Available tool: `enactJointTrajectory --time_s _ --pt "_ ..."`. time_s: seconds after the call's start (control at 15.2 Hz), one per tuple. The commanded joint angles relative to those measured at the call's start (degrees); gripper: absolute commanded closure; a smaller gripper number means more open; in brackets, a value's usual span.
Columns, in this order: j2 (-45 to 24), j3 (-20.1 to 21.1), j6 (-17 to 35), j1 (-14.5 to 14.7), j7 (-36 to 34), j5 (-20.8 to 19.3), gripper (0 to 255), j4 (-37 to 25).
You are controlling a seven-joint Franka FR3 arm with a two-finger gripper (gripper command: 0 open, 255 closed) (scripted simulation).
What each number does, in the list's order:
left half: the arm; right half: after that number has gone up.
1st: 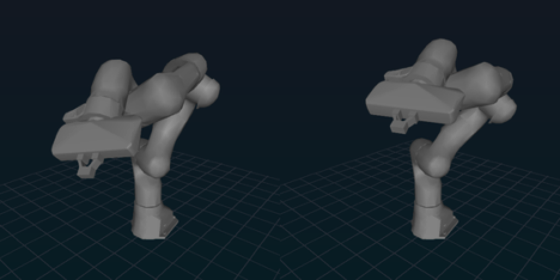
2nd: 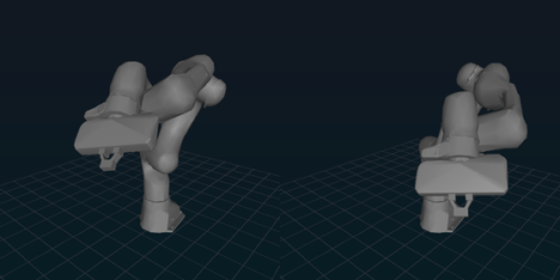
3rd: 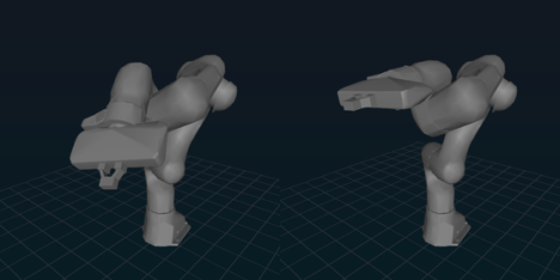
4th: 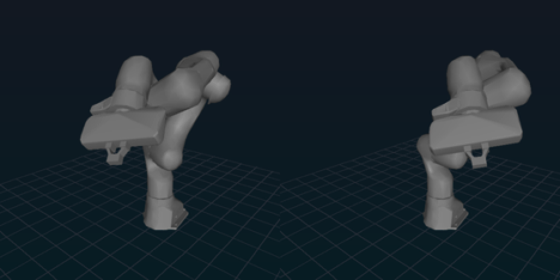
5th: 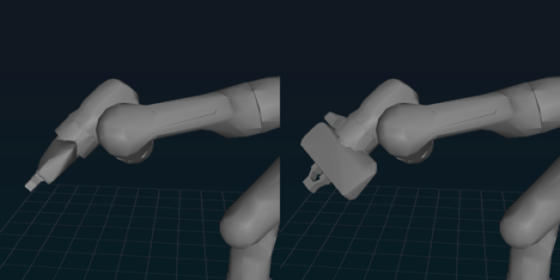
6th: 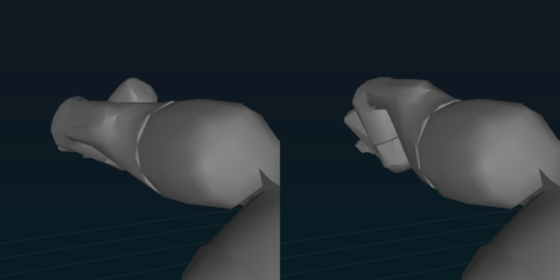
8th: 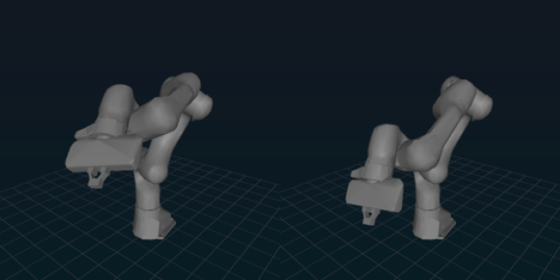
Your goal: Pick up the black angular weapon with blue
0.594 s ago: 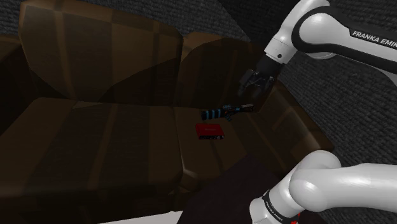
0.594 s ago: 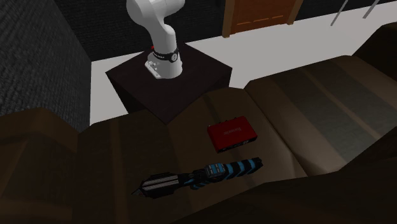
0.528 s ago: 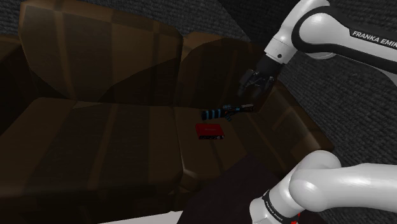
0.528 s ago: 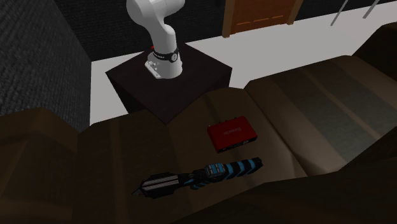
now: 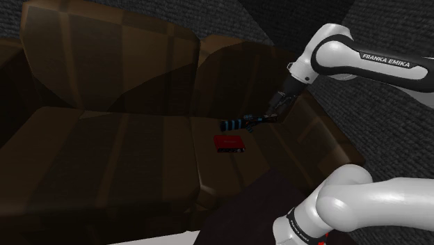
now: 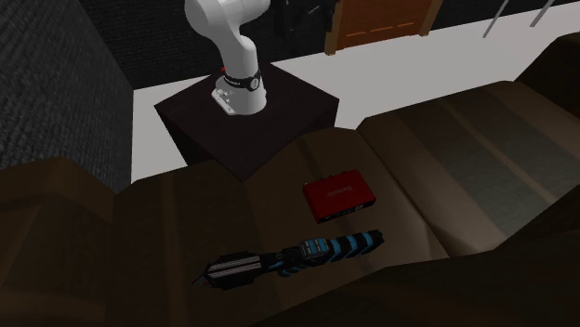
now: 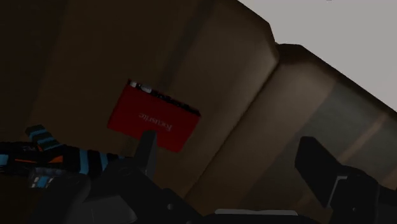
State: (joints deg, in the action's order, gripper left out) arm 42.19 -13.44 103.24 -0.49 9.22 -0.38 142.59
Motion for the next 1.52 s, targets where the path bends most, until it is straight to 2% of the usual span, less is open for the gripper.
enactJointTrajectory --time_s 0.0,0.46,0.79,0.99,1.19,1.32,1.45 --pt "-2.2 -3.1 2.2 0.3 6.1 -2.0 0 0.2" --pt "-11.9 -13.5 10.5 2.2 25.7 -6.5 0 -1.0" --pt "-22.2 -21.0 16.6 5.3 40.6 -5.8 0 -4.9" --pt "-29.6 -25.3 19.9 7.5 50.5 -2.9 0 -8.4" --pt "-38.2 -28.7 22.5 9.2 61.5 2.5 0 -12.7" --pt "-44.3 -29.8 23.5 9.3 69.1 7.2 0 -16.1" --pt "-50.4 -29.6 24.1 8.3 76.5 12.0 0 -19.9"
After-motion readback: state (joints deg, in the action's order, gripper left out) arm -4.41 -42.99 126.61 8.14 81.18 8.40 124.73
